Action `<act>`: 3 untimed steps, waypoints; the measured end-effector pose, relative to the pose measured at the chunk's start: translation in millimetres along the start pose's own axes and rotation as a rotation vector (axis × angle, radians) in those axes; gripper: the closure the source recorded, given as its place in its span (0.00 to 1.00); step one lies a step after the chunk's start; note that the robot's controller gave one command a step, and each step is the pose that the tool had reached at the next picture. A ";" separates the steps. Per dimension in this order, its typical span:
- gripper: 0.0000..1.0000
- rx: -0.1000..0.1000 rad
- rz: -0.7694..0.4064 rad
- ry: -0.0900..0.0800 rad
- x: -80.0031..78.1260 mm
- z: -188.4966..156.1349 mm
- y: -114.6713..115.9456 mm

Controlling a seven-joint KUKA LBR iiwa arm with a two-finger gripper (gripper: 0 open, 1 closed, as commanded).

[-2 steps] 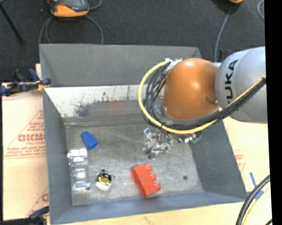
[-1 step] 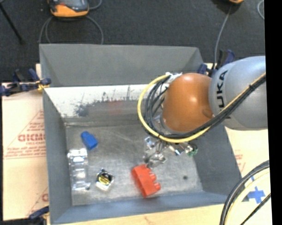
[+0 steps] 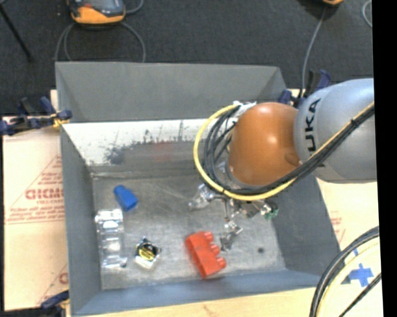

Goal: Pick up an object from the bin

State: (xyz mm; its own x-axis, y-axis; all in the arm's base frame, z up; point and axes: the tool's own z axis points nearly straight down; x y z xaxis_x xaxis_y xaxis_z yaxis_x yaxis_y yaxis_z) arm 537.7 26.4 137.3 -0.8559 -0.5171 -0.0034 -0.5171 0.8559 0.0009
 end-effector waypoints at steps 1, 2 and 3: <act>0.00 0.001 -0.173 0.005 37.4 16.0 5.5; 0.00 0.015 -0.487 -0.018 34.2 41.7 17.8; 0.00 0.000 -1.068 0.001 33.1 26.6 43.7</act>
Offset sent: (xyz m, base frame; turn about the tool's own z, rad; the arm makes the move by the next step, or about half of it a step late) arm -0.0346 -0.0131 -0.0155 -0.1754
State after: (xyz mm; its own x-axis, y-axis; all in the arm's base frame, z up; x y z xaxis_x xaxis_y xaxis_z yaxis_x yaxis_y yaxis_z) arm 486.8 46.8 110.6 0.0409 -0.9992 -0.0016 -0.9992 -0.0409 -0.0025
